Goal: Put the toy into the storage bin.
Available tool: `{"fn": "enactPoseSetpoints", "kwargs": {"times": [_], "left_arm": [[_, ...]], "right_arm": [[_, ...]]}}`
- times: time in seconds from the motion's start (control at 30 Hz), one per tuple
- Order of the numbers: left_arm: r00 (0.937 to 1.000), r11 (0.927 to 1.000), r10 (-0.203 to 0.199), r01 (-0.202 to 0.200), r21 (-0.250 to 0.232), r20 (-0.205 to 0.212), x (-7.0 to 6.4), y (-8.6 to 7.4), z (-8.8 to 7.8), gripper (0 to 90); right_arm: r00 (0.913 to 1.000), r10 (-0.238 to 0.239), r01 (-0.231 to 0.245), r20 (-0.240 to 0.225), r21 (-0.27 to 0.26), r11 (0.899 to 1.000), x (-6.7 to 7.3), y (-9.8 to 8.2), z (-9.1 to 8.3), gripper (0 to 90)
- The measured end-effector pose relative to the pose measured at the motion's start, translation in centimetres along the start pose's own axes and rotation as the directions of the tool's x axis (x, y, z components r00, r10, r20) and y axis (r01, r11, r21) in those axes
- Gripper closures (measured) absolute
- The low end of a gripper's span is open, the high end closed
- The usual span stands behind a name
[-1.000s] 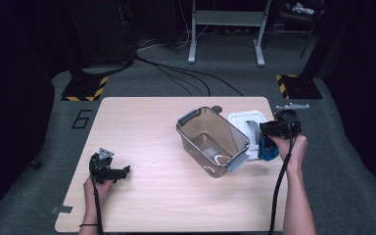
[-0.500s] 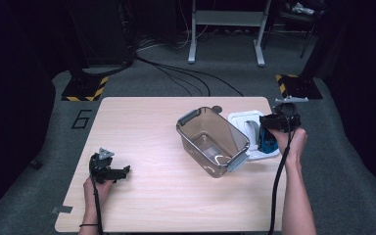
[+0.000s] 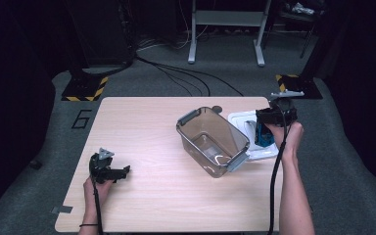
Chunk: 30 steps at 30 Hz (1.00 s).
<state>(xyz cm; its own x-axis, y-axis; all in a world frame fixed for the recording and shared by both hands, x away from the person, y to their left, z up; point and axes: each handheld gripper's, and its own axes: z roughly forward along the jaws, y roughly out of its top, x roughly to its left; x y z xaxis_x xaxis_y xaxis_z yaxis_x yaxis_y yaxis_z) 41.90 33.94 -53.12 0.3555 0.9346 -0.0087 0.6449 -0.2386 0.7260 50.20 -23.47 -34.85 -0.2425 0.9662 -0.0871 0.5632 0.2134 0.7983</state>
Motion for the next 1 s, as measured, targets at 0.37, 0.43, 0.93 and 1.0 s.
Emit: {"fn": "enactPoseSetpoints", "kwargs": {"times": [0.37, 0.43, 0.93, 1.0], "left_arm": [[1.0, 1.0, 0.0, 0.0, 0.0, 0.0, 0.0, 0.0, 0.0, 1.0], [1.0, 1.0, 0.0, 0.0, 0.0, 0.0, 0.0, 0.0, 0.0, 1.0], [1.0, 1.0, 0.0, 0.0, 0.0, 0.0, 0.0, 0.0, 0.0, 1.0], [1.0, 1.0, 0.0, 0.0, 0.0, 0.0, 0.0, 0.0, 0.0, 1.0]], "right_arm": [[0.9995, -0.032, 0.032, -0.004, -0.031, 0.999, 0.9, 1.5, -0.7, 24.8], [0.9994, -0.033, 0.033, -0.006, -0.03, 0.999, 1.1, 1.7, -0.8, 24.8], [0.9961, -0.087, 0.085, -0.017, -0.092, 0.992, 2.8, 4.5, -2.6, 24.8], [0.9954, -0.093, 0.09, -0.024, -0.097, 0.991, 3.1, 4.8, -2.9, 24.8]]}}
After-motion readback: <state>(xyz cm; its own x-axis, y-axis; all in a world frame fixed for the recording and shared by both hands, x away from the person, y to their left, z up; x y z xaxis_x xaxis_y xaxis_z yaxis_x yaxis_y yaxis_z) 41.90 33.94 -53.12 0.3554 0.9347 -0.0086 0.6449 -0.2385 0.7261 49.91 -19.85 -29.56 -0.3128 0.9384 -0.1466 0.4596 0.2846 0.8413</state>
